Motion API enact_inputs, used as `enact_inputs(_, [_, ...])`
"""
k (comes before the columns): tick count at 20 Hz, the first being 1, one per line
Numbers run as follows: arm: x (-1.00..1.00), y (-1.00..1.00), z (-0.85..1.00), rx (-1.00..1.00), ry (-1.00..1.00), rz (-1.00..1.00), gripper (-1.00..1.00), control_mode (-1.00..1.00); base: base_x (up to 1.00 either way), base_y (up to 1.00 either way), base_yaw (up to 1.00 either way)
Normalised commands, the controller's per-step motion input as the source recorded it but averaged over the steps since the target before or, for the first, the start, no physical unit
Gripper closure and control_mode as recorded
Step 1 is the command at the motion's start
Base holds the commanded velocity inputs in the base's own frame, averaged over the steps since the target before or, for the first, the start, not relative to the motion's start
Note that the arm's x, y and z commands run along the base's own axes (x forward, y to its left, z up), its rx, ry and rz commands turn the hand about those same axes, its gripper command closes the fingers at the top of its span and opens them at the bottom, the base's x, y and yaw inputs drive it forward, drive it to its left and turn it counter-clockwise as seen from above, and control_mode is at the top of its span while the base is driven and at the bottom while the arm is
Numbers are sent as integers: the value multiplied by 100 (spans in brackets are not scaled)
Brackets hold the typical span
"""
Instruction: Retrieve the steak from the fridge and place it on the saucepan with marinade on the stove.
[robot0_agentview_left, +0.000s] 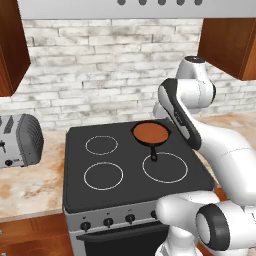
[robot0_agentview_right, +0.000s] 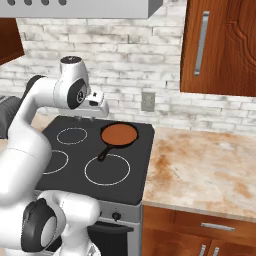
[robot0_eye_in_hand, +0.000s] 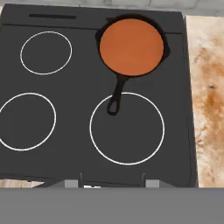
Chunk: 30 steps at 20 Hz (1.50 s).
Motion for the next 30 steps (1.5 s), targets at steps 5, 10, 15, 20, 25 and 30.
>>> enact_inputs(5, [-21,0,-2,0,-3,5,-100,-100,0,0,0])
enact_inputs(10, [-38,2,-40,-3,-3,66,-100,-100,0,0,0])
enact_inputs(15, [-14,1,-18,-1,-12,60,-100,-100,0,0,0])
enact_inputs(20, [4,19,-8,4,-9,-60,-100,-100,0,0,0])
enact_inputs(25, [0,22,0,0,-1,-40,-100,-100,0,0,0])
enact_inputs(30, [0,0,0,0,0,0,-100,-100,0,0,0])
